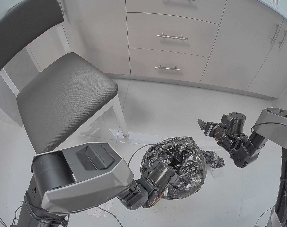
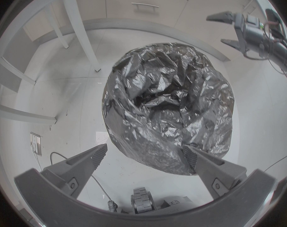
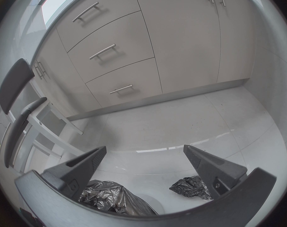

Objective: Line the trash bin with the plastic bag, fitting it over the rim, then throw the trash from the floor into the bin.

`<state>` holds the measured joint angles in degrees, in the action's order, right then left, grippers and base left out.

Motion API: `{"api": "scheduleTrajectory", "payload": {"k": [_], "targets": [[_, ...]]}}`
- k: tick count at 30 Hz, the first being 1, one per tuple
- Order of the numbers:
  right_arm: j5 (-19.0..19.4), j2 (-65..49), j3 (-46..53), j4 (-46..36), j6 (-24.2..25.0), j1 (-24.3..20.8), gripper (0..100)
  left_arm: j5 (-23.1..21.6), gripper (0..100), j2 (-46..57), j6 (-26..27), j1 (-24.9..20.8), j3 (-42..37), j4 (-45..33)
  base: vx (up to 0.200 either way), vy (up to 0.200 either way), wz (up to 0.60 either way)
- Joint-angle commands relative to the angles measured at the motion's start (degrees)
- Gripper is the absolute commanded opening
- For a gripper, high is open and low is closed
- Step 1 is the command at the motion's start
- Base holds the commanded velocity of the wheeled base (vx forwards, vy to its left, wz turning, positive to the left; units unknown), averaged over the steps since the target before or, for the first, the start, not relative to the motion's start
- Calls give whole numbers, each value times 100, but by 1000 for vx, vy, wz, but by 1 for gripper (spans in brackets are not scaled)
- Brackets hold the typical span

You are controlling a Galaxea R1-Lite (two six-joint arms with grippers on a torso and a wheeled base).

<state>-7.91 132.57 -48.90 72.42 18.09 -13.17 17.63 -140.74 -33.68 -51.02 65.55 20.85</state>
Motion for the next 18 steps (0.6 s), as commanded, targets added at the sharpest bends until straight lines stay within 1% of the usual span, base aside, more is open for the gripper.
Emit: {"api": "scheduleTrajectory", "payload": {"k": [1, 6, 12, 15, 18], "targets": [[9, 14, 47, 35, 1, -2, 100, 144, 100, -120, 2, -110, -42, 16, 0, 0, 0], [9, 85, 38, 44, -7, -2, 100, 241, 100, -94, -7, -224, -77, 16, 0, 0, 0], [9, 128, 38, 44, -7, -37, 100, 241, 100, -24, -68, -488, -288, 51, 0, 0, 0], [9, 137, 47, 44, -16, -55, 100, 241, 100, -50, -59, -541, -332, 60, 0, 0, 0], [132, 137, 311, 35, -104, -169, 100, 259, 100, -94, -59, -541, -341, 78, 0, 0, 0]]}}
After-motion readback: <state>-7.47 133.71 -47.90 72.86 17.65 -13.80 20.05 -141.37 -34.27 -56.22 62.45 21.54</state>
